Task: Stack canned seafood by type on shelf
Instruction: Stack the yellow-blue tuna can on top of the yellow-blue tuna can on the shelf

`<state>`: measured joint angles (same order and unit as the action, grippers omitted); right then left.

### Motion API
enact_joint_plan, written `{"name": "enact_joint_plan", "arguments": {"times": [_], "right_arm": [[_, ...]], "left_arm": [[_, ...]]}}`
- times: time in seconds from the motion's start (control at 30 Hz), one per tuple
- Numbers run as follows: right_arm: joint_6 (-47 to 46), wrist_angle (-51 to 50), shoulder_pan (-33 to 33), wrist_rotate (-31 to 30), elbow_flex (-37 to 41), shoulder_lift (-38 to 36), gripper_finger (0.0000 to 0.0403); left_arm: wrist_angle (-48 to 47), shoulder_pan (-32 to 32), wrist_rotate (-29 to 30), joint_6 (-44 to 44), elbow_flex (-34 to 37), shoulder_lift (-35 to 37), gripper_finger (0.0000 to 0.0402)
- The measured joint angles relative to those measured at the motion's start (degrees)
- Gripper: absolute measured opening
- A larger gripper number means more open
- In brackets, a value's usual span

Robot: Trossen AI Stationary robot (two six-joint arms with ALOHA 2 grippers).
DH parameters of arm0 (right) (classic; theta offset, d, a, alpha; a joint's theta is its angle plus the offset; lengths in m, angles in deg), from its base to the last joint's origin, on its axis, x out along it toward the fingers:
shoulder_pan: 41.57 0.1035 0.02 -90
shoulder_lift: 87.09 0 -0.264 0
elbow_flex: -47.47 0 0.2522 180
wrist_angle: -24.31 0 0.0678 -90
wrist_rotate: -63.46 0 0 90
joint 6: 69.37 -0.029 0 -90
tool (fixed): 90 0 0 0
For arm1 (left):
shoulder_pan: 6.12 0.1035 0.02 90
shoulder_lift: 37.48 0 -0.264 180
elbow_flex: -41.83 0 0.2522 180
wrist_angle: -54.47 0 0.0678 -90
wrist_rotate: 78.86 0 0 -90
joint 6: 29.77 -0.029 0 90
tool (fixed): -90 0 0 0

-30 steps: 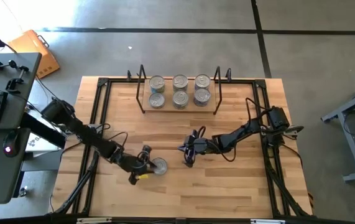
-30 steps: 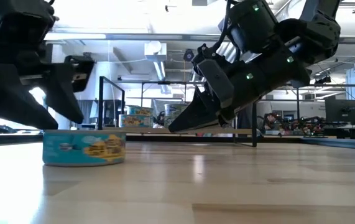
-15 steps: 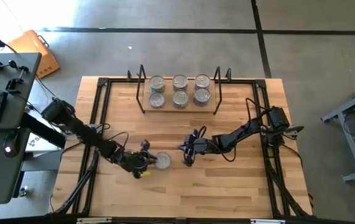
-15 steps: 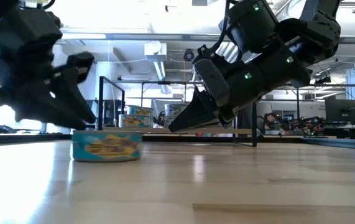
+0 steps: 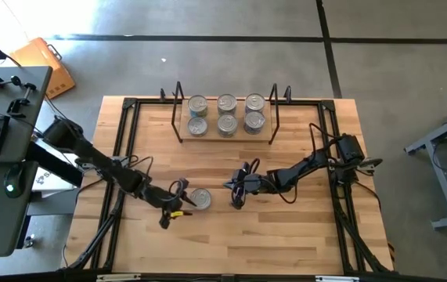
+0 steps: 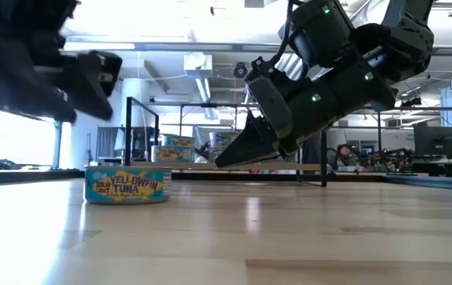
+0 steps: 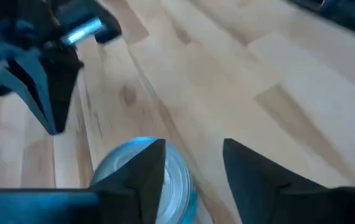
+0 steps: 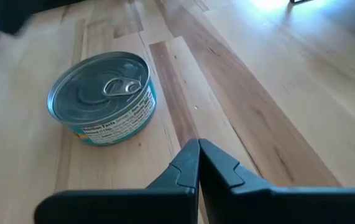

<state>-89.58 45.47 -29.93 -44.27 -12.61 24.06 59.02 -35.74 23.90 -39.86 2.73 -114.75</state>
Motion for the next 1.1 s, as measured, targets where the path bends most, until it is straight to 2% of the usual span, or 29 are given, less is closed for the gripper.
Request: {"name": "enact_joint_plan", "arguments": {"times": [0.17, 0.33, 0.47, 0.63, 0.77, 0.9, 1.03, 1.1], "right_arm": [[1.01, 0.01, 0.0, -0.21, 0.0, 0.0, 0.0], [1.04, 0.0, 0.04, -0.21, 0.0, 0.0, 0.0], [1.2, 0.0, 0.04, -0.2, 0.0, 0.0, 0.0], [1.2, 0.0, 0.04, -0.2, 0.0, 0.0, 0.0], [0.86, 0.0, 0.04, -0.18, 0.0, 0.0, 0.0], [0.79, -0.02, 0.04, -0.18, 0.0, 0.0, 0.0], [0.79, -0.03, 0.04, -0.17, 0.0, 0.0, 0.0], [0.79, -0.07, 0.04, -0.18, 0.0, 0.0, 0.0]], "left_arm": [[5.72, 0.0, 4.27, -0.87, -0.04, -8.03, 0.0189], [7.01, 0.0, 4.56, 2.03, -0.09, -13.15, 0.0185], [7.97, -0.07, 8.98, 2.27, -0.3, -16.06, 0.0152], [8.5, 0.02, 11.79, 1.42, -0.48, -18.86, 0.0076], [8.93, 0.0, 11.31, 1.39, -0.42, -18.31, 0.0012], [6.79, 0.04, 10.46, -1.67, -1.07, -14.9, 0.0008], [-1.58, 0.09, 10.27, -5.45, -4.63, -9.78, 0.0002], [-7.16, 0.15, 12.1, -6.48, -7.39, -7.12, 0.0001]]}}
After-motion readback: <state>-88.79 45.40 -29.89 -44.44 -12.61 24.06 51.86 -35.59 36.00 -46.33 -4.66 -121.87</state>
